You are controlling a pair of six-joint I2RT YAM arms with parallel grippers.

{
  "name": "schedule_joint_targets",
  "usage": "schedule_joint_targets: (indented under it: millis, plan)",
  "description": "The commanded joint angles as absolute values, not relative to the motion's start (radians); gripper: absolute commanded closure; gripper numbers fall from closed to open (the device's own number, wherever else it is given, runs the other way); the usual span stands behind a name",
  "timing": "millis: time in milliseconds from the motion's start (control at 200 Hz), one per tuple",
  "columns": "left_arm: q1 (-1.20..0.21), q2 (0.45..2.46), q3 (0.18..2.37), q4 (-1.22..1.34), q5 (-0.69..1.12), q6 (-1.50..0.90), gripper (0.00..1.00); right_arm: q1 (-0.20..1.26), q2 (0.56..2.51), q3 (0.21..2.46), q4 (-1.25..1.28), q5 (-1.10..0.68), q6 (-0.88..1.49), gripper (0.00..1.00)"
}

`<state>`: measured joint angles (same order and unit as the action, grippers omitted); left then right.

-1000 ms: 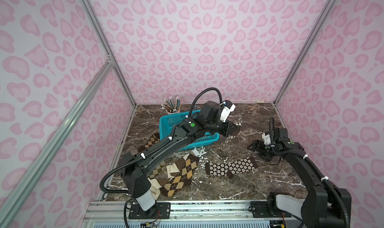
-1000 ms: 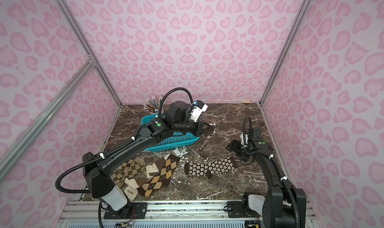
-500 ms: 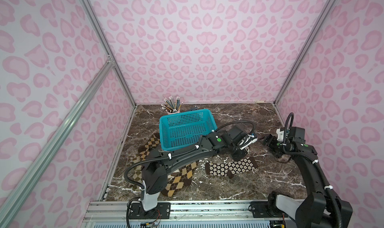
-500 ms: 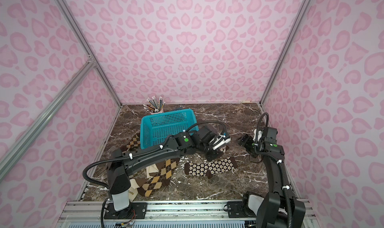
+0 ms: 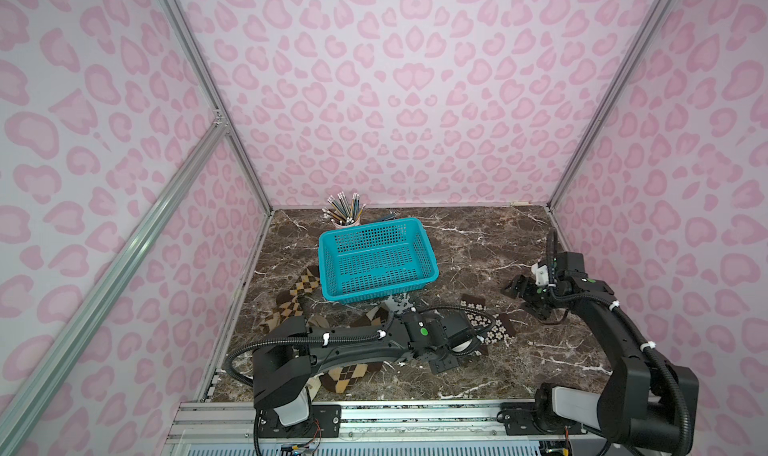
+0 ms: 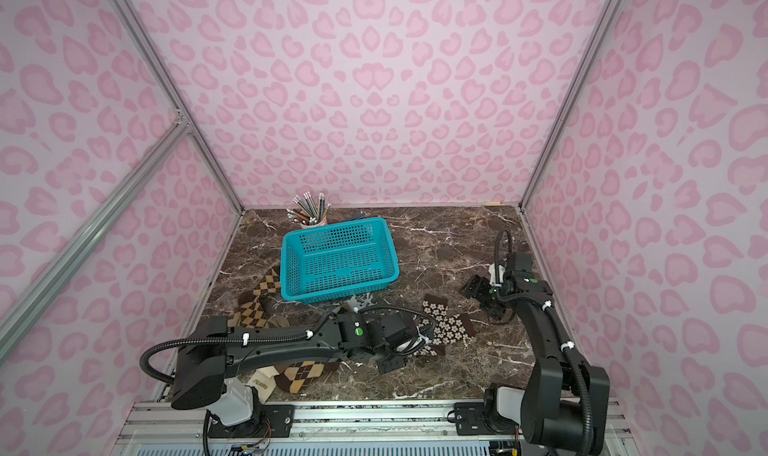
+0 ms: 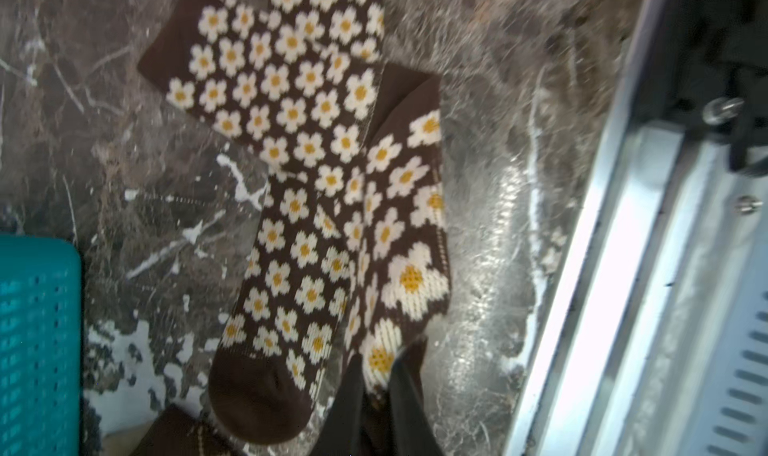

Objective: Place the socks together as a pair
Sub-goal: Place the sock in the sock.

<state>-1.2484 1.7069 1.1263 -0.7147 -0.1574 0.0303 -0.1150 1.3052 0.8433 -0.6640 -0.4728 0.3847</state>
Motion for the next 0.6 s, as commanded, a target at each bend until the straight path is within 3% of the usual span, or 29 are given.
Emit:
schedule_joint_targets:
  millis: [0,280,405,490,550,595]
  plan:
    - [-1.249,1.710,1.088,-0.691,-0.299,-0.048,0.87,-0.046,1.373,0.863,-0.637,-0.435,0.399,0.18]
    - [-1.239,1.717,1.034,-0.732,-0.431,-0.165,0.88,0.097,1.508,0.896,-0.587,-0.343,0.369,0.27]
    - [-1.239,1.689,1.009,-0.760,-0.426,-0.239,0.75,0.125,1.550,0.894,-0.562,-0.320,0.347,0.29]
    - [-1.238,1.659,1.017,-0.787,-0.392,-0.290,0.57,0.135,1.565,0.896,-0.542,-0.303,0.336,0.30]
    - [-1.236,1.624,1.019,-0.783,-0.321,-0.313,0.07,0.138,1.577,0.896,-0.524,-0.302,0.327,0.31]
    - [-1.233,1.596,1.010,-0.772,-0.279,-0.342,0.01,0.140,1.588,0.898,-0.515,-0.306,0.322,0.32]
